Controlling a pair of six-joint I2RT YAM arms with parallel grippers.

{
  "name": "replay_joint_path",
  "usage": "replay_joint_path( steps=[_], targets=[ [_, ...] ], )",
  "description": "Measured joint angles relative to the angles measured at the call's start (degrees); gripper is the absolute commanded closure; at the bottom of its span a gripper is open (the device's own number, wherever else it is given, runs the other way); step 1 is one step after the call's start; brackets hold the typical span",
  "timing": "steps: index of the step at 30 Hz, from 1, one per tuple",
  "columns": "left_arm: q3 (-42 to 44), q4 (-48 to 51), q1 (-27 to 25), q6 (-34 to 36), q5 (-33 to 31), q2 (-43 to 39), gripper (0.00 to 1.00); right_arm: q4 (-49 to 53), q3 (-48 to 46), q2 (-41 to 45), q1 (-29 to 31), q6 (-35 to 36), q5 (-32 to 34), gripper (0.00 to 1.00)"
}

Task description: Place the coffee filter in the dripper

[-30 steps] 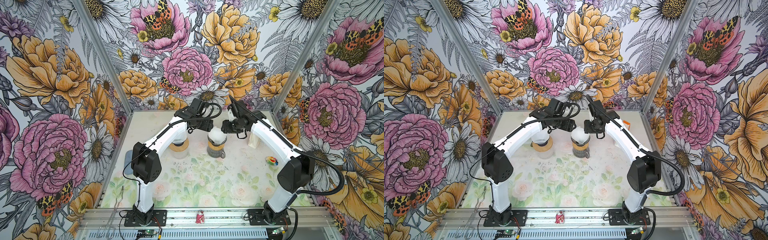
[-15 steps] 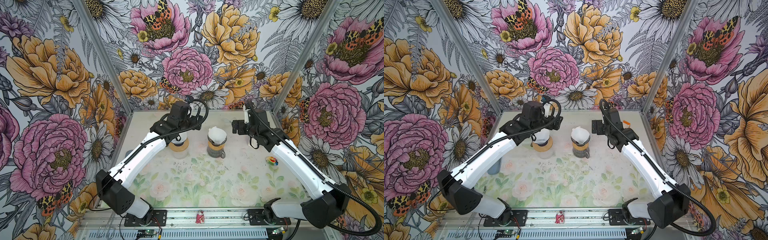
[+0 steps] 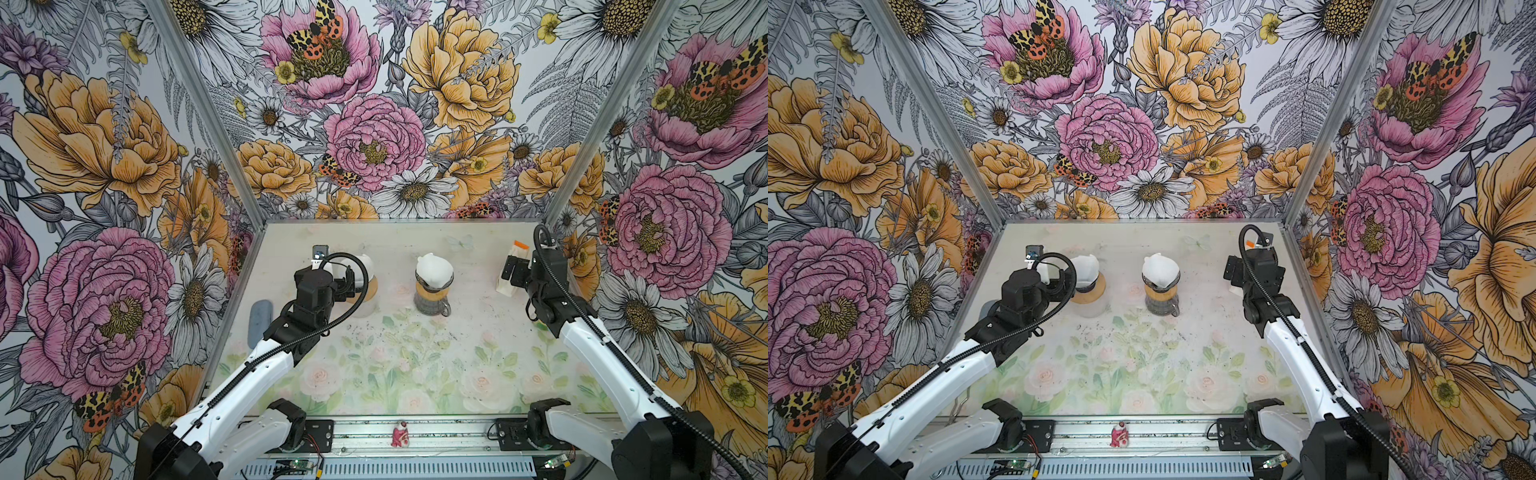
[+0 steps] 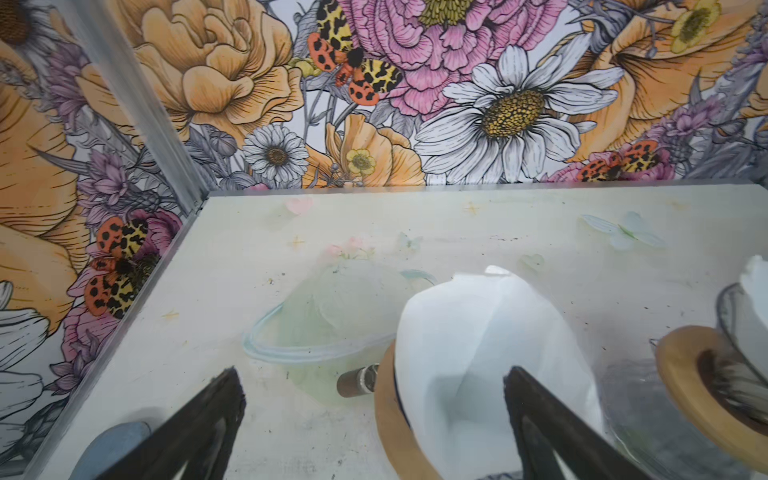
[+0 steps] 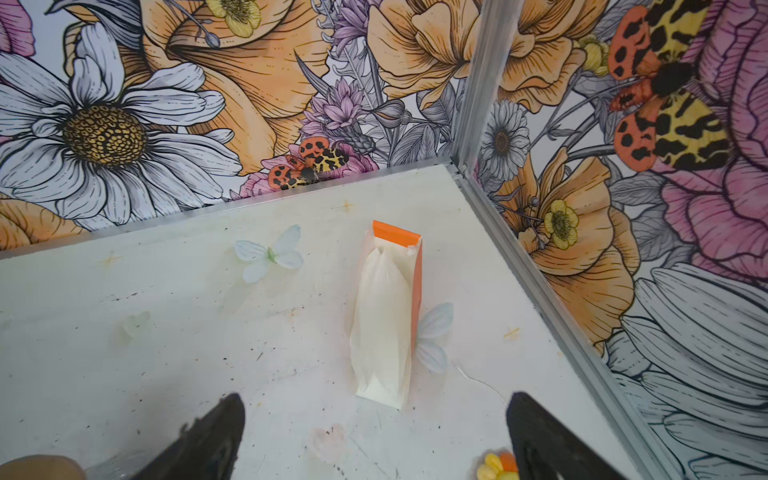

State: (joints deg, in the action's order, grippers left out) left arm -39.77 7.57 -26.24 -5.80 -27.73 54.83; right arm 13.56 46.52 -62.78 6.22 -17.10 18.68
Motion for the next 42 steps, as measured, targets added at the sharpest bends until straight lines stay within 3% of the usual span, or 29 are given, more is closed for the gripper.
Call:
replay_joint_path(
  steps=[8,18,29,36,42],
  targets=[
    [11.2,-8.9,7.1,0.9,-5.2,-0.7,0.01,-18.8,-17.0,-0.3,-4.5,-1.0,0.3,0.01],
    [19.5,-24.9,13.8,1.5,-6.8,6.1,0.01,-37.2,-19.8,-8.5,-4.8,3.2,1.0,0.00],
    [21.8,-43.9,18.5,4.3,-0.6,19.5,0.01,-49.7,-24.8,-10.1,-6.1,7.6,-2.1,0.01],
    [18.8,-47.4,20.7,5.5,5.0,23.3,0.01,-55.3,-29.3,-12.5,-7.1,8.7,-6.6,0.01],
    [20.7,-60.4,24.5,6.2,10.8,30.5,0.01,-68.6,-30.8,-22.9,-7.3,10.0,-9.0,0.01]
  ],
)
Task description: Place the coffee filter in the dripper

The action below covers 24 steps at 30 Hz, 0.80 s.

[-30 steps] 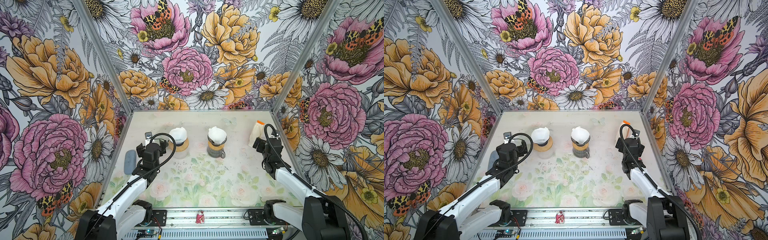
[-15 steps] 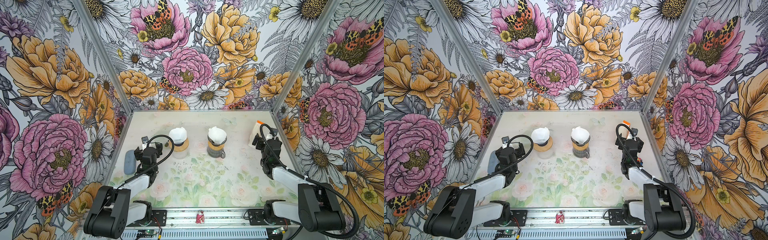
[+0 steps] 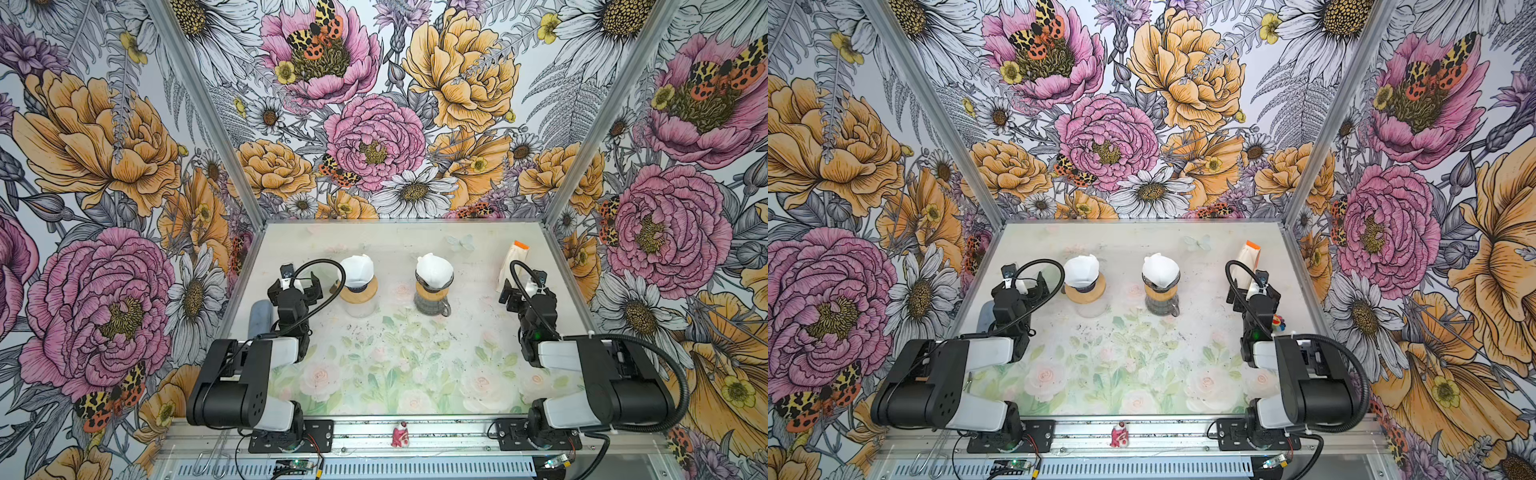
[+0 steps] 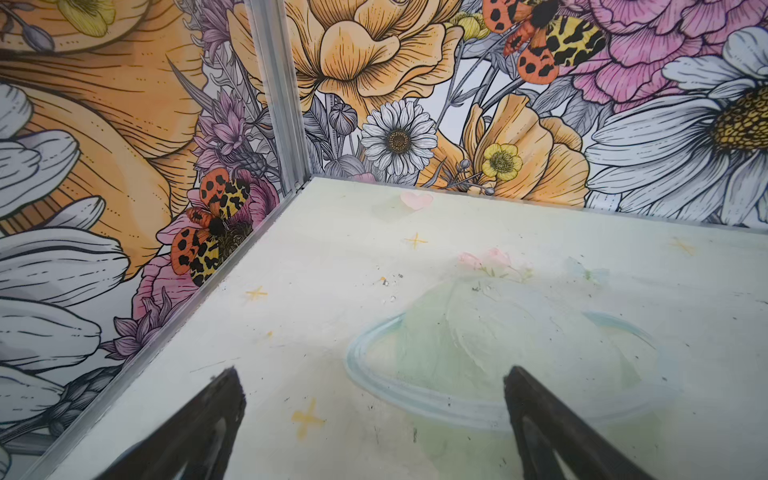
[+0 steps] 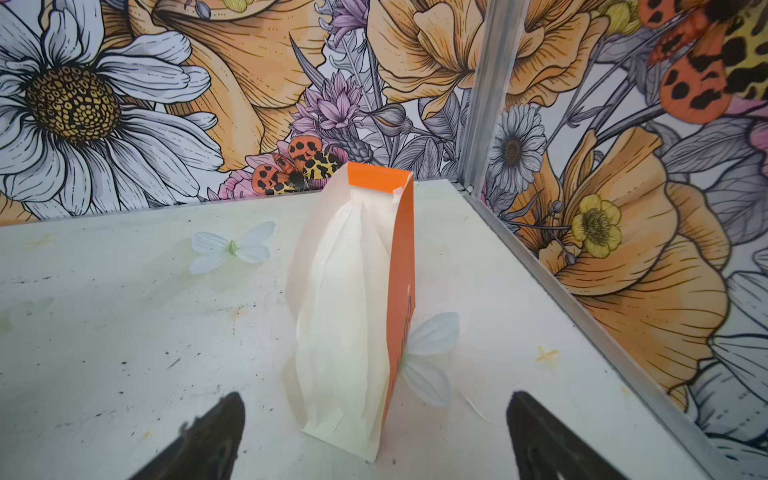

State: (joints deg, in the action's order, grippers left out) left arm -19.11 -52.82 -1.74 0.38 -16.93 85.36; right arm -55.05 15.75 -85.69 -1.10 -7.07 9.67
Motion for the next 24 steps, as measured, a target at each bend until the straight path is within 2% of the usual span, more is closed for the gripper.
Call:
replay_joint_path(
  steps=[2,6,12,24],
  targets=[
    [1.2,-2.3,0.9,-0.2,1.0,3.0,0.01,0.0,-0.1,-1.9,-0.1,0.5,-1.2,0.01],
    [1.2,-2.6,1.2,-0.5,2.3,3.7,0.01,-0.5,0.8,-2.1,-0.1,1.0,-3.1,0.00],
    [-0.8,-2.6,1.2,-0.6,2.7,3.6,0.01,1.0,3.8,-2.1,-0.1,0.9,-2.8,0.01],
    [-0.8,-2.5,0.9,-0.6,2.6,3.6,0.01,3.0,4.0,-2.1,-0.4,0.7,-0.3,0.00]
  ],
)
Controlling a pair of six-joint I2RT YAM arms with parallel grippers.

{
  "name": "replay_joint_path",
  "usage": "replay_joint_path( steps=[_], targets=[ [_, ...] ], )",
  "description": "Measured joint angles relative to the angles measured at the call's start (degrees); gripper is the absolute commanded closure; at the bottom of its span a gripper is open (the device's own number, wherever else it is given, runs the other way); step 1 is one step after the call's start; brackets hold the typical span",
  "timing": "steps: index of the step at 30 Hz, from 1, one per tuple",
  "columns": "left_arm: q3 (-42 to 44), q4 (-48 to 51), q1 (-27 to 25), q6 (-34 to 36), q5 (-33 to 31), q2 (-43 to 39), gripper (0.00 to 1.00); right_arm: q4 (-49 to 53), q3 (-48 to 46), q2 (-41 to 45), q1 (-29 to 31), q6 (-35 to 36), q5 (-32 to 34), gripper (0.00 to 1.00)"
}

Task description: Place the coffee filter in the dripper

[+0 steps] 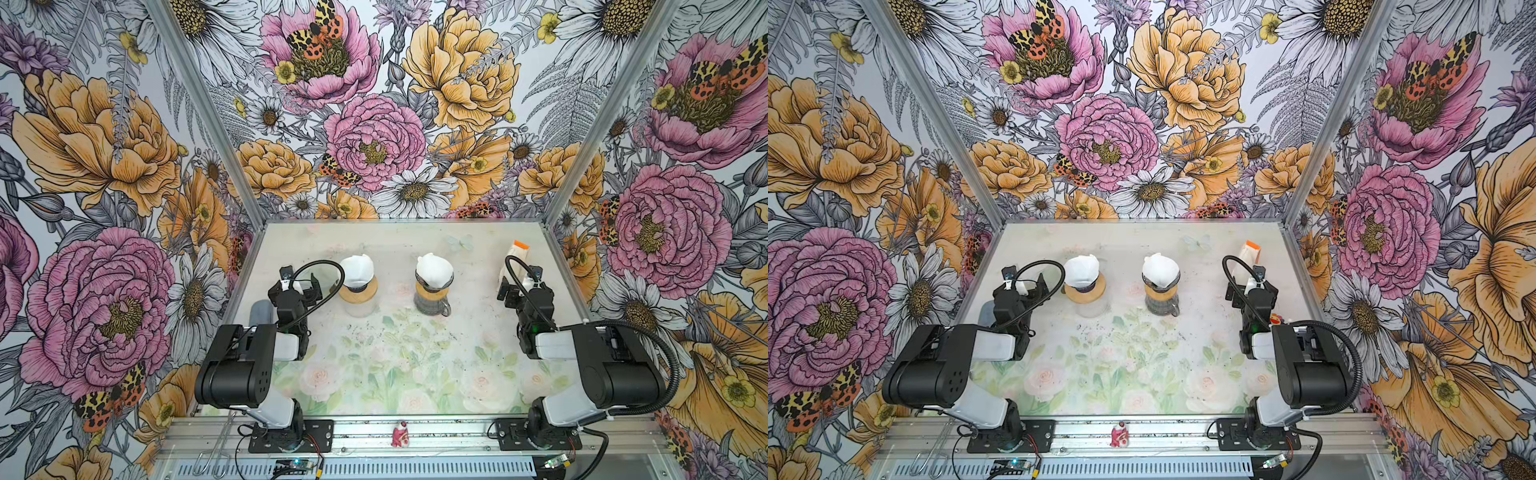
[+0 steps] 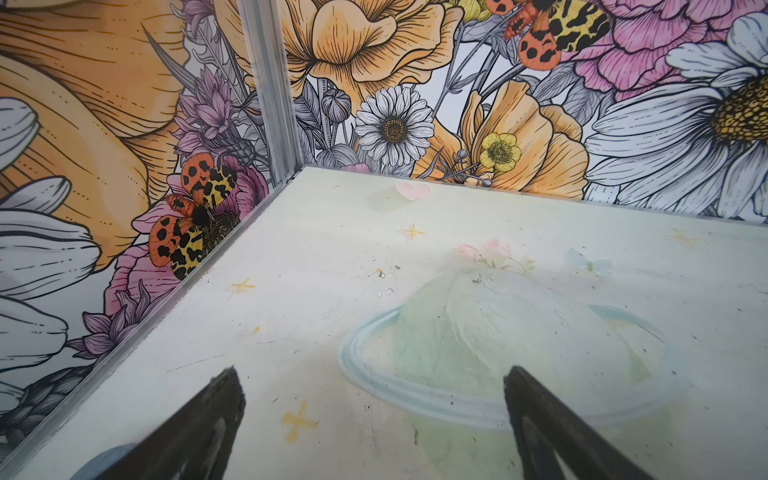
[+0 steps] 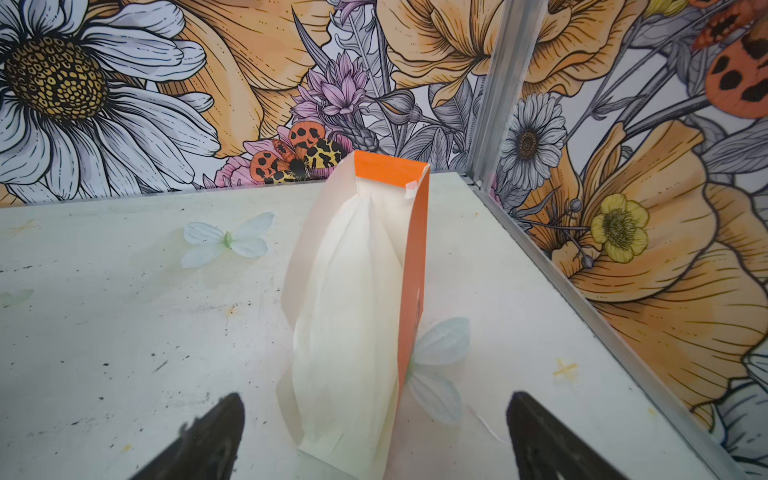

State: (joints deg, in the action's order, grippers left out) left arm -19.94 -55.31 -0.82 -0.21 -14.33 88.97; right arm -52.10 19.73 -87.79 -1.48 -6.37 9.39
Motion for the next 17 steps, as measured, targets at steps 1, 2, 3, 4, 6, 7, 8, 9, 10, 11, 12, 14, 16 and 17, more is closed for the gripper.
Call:
replay_joint_path(
  steps=[1,2,3,4,6,7,8,9,10,11,12,14,16,17],
  targets=[
    [0.0,0.0,-0.1,0.0,0.0,0.0,0.01,0.0,0.0,0.0,0.0,0.0,0.0,0.01],
    [0.0,0.0,-0.2,0.0,0.0,0.0,0.01,0.1,0.0,0.0,0.0,0.0,0.0,0.00],
    [0.0,0.0,-0.2,0.0,0.0,0.0,0.01,0.0,0.0,0.0,0.0,0.0,0.0,0.01],
    [0.0,0.0,-0.2,0.0,0.0,0.0,0.01,0.0,0.0,0.0,0.0,0.0,0.0,0.01],
    [0.0,0.0,-0.2,0.0,0.0,0.0,0.01,0.1,0.0,0.0,0.0,0.0,0.0,0.00],
    [0.0,0.0,-0.2,0.1,0.0,0.0,0.01,0.1,0.0,0.0,0.0,0.0,0.0,0.01],
    [0.0,0.0,-0.2,0.2,0.0,0.0,0.01,0.1,0.0,0.0,0.0,0.0,0.0,0.00],
    [0.0,0.0,-0.3,0.2,0.0,0.0,0.01,0.1,0.0,0.0,0.0,0.0,0.0,0.00],
    [0.0,0.0,-0.3,0.2,0.0,0.0,0.01,0.1,0.0,0.0,0.0,0.0,0.0,0.01],
    [0.0,0.1,-0.5,0.2,0.0,0.0,0.01,0.1,0.0,0.0,0.0,0.0,0.0,0.01],
    [-0.1,0.2,-0.5,0.2,0.0,0.0,0.01,0.1,0.0,0.0,0.0,0.0,0.0,0.00],
    [-0.2,0.5,-0.5,0.2,0.1,0.0,0.01,0.1,0.0,0.0,0.0,0.0,0.0,0.00],
    [-0.4,0.8,-0.5,0.2,0.1,0.0,0.01,0.1,0.0,0.0,0.0,0.0,0.0,0.01],
    [-0.4,0.8,-0.5,0.2,0.1,0.0,0.01,0.1,0.0,0.0,0.0,0.0,0.0,0.00]
  ],
)
